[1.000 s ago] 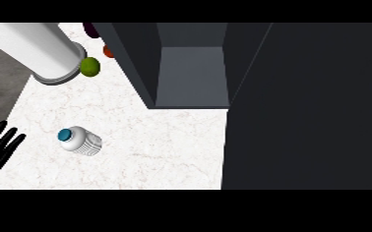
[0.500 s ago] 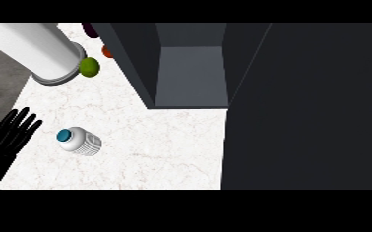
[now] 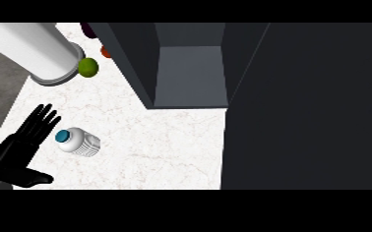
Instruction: Pick up the bottled water, place it into the cabinet and close the cabinet
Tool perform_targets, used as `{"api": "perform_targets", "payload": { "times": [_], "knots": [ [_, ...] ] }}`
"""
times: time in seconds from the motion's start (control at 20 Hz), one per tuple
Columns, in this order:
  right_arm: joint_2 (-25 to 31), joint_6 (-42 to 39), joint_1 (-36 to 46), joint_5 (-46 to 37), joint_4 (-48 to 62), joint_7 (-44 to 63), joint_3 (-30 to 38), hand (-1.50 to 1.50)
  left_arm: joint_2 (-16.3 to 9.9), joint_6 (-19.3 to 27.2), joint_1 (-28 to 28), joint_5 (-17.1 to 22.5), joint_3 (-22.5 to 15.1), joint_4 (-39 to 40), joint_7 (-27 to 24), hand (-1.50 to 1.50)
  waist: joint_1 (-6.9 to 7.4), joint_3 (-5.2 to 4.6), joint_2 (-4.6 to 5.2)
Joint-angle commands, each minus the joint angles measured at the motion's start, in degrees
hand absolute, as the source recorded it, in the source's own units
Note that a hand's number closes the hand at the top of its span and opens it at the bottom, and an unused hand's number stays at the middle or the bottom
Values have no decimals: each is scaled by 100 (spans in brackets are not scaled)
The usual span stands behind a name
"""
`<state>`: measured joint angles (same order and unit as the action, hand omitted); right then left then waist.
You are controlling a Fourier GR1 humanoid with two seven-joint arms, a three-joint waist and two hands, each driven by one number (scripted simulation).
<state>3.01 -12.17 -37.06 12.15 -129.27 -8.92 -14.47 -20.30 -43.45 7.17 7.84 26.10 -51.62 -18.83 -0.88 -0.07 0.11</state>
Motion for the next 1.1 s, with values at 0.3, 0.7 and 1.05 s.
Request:
{"api": "perform_targets", "payload": {
  "times": [0.3, 0.7, 1.05],
  "knots": [
    [8, -185, -478, -159, 270, -622, -194, -150, -227, -157, 830, -425, -177, 2197, -919, -150, -46, -4, 1],
    [176, -155, -362, 81, -99, -232, -83, -150, -158, 72, 1182, -860, -472, 2994, -1782, -150, -91, -15, 21],
    [-62, 41, -78, -321, 214, -316, -392, -150, 207, 345, 1235, -999, -646, 3407, -2156, -150, -68, -19, 31]
  ]
}}
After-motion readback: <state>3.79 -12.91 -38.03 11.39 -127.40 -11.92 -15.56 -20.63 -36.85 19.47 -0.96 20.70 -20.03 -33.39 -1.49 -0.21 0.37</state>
